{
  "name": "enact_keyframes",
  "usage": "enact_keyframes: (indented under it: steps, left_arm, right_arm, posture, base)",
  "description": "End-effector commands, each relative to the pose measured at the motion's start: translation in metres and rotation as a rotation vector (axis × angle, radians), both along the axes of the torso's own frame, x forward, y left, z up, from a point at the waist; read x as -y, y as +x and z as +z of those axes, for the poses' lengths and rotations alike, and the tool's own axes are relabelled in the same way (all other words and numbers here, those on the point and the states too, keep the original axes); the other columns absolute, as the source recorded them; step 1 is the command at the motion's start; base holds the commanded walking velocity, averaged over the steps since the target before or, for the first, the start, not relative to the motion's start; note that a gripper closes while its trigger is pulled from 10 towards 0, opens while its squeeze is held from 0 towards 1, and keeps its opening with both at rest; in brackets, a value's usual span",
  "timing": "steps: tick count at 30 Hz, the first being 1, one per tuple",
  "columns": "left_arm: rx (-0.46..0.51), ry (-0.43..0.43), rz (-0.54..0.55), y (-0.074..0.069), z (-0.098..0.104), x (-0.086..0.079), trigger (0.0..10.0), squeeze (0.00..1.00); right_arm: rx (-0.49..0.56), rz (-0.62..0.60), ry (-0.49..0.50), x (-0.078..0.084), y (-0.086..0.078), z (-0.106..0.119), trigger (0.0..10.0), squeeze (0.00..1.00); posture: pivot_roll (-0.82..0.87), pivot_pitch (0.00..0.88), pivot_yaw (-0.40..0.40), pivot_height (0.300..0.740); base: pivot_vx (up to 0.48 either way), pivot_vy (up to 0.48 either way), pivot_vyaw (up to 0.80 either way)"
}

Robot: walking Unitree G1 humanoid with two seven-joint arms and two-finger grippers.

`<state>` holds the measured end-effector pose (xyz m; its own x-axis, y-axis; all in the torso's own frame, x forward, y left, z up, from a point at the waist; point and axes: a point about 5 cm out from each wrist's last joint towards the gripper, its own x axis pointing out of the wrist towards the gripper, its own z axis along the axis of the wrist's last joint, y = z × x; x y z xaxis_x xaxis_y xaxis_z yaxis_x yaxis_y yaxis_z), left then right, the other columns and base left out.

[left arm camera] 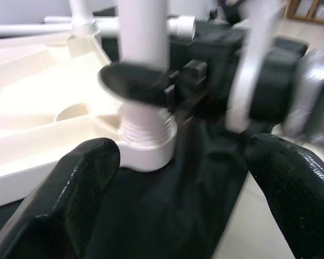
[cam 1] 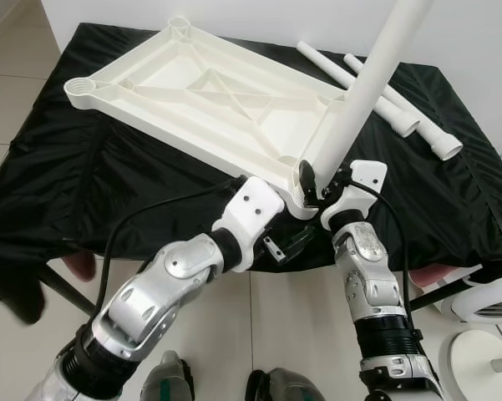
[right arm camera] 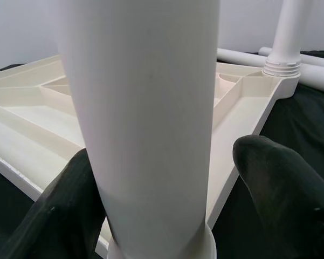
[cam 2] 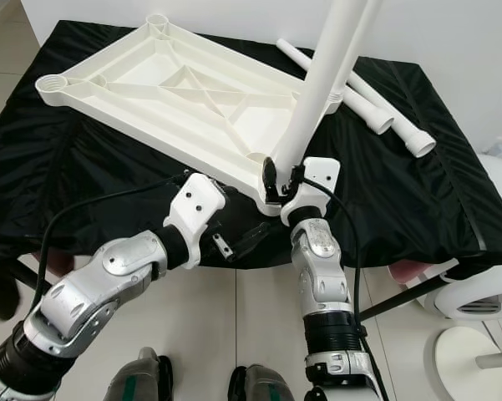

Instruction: Building children table

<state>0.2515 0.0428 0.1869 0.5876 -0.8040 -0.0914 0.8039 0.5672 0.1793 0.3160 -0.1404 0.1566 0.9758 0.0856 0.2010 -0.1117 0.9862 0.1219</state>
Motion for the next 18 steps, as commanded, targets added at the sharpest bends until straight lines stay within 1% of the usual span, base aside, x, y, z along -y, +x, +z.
enact_keyframes:
  steps: [1, 2, 5, 8, 9, 10, 11, 14, 17, 18]
  left_arm:
    - [0.002, 0.017, 0.019, 0.008, -0.003, -0.005, 10.0, 0.0]
    - [0.006, 0.025, 0.036, 0.013, -0.003, -0.007, 10.0, 0.0]
    - [0.012, 0.031, 0.053, 0.016, -0.004, -0.009, 10.0, 0.0]
    - [0.027, 0.045, 0.107, 0.03, -0.003, -0.014, 10.0, 0.0]
    - [0.027, 0.045, 0.107, 0.03, -0.003, -0.014, 10.0, 0.0]
    - [0.034, 0.046, 0.13, 0.036, -0.002, -0.016, 10.0, 0.0]
    - [0.038, 0.049, 0.14, 0.038, -0.001, -0.018, 10.0, 0.0]
    - [0.041, 0.052, 0.147, 0.041, -0.001, -0.019, 10.0, 0.0]
    - [0.064, 0.065, 0.168, 0.05, 0.0, -0.021, 10.0, 0.0]
    - [0.064, 0.065, 0.168, 0.05, 0.0, -0.021, 10.0, 0.0]
  right_arm:
    - [0.029, -0.048, 0.0, 0.014, -0.005, 0.001, 10.0, 0.0]
    - [0.037, -0.026, -0.008, 0.013, -0.007, 0.001, 10.0, 0.0]
    - [0.043, -0.014, -0.019, 0.013, -0.01, 0.0, 10.0, 0.0]
    - [0.027, 0.026, -0.036, 0.015, -0.021, -0.009, 10.0, 0.0]
    - [0.027, 0.026, -0.036, 0.015, -0.021, -0.009, 10.0, 0.0]
    - [0.025, 0.053, -0.05, 0.017, -0.029, -0.014, 10.0, 0.0]
    - [0.019, 0.069, -0.049, 0.017, -0.033, -0.017, 10.0, 0.0]
    - [0.021, 0.078, -0.056, 0.018, -0.036, -0.018, 10.0, 0.0]
    - [0.021, 0.124, -0.048, 0.018, -0.046, -0.022, 10.0, 0.0]
    - [0.021, 0.124, -0.048, 0.018, -0.046, -0.022, 10.0, 0.0]
  posture:
    - [0.07, 0.085, -0.096, 0.74]
    - [0.07, 0.088, -0.095, 0.74]
    - [0.07, 0.088, -0.094, 0.74]
    - [0.06, 0.091, -0.088, 0.74]
    - [0.06, 0.091, -0.088, 0.74]
    - [0.06, 0.092, -0.086, 0.74]
    - [0.06, 0.093, -0.085, 0.74]
    - [0.06, 0.094, -0.084, 0.74]
    - [0.05, 0.096, -0.078, 0.74]
    - [0.05, 0.096, -0.078, 0.74]
  base:
    - [0.0, 0.0, 0.0]
    - [0.0, 0.0, 0.0]
    - [0.0, 0.0, 0.0]
    - [0.0, 0.0, 0.0]
    - [0.0, 0.0, 0.0]
    - [0.0, 0.0, 0.0]
    - [0.0, 0.0, 0.0]
    - [0.0, 0.0, 0.0]
    - [0.0, 0.0, 0.0]
    - [0.0, 0.0, 0.0]
